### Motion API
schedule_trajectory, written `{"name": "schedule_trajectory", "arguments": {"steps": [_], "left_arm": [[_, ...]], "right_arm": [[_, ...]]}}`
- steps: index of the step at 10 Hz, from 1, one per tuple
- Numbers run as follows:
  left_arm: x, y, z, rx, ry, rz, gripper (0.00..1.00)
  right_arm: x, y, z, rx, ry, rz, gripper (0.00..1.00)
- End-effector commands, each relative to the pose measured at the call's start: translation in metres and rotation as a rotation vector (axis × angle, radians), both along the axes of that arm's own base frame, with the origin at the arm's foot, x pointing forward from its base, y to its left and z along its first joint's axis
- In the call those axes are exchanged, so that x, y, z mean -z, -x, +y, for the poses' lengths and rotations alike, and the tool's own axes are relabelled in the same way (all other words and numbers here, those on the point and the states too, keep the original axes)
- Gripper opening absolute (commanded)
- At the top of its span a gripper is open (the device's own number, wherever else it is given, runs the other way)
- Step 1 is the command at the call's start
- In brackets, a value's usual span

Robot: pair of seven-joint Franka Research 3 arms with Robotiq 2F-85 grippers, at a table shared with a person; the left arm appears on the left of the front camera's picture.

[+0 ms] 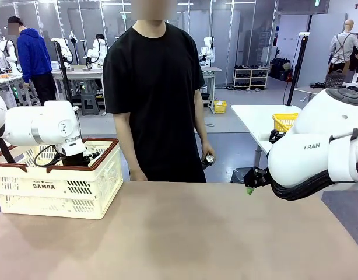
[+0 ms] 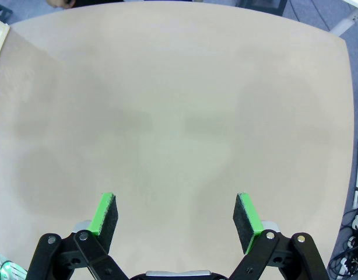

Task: Place the drinks into the Shopping basket.
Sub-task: Pick up one drink and place it into the Shopping basket.

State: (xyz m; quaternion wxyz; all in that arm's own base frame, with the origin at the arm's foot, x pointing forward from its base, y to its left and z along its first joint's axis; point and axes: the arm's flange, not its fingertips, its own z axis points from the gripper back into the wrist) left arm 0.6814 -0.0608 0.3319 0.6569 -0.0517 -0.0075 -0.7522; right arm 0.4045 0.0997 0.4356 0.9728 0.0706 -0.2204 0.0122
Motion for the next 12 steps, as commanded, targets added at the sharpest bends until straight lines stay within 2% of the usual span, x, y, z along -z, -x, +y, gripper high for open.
{"name": "schedule_trajectory", "arguments": {"steps": [1,5,6,9,10,12], "left_arm": [[0.001,0.003,0.003,0.014,0.003,-0.011,0.58],[0.006,0.007,0.006,0.014,-0.003,0.028,0.58],[0.006,0.007,0.006,0.016,-0.005,0.034,0.61],[0.003,0.009,0.006,-0.001,0.025,0.053,0.92],[0.001,0.009,0.007,-0.007,0.027,0.048,1.0],[-0.004,0.009,0.011,-0.03,0.026,0.036,1.0]], "right_arm": [[0.001,0.0,-0.001,0.001,-0.004,0.003,1.0],[0.001,0.0,-0.001,0.001,-0.004,0.003,1.0],[0.001,0.0,-0.001,0.001,-0.004,0.003,1.0],[0.001,0.0,-0.001,0.001,-0.004,0.003,1.0],[0.001,0.0,-0.001,0.001,-0.004,0.003,1.0],[0.001,0.0,-0.001,0.001,-0.004,0.003,1.0]]}}
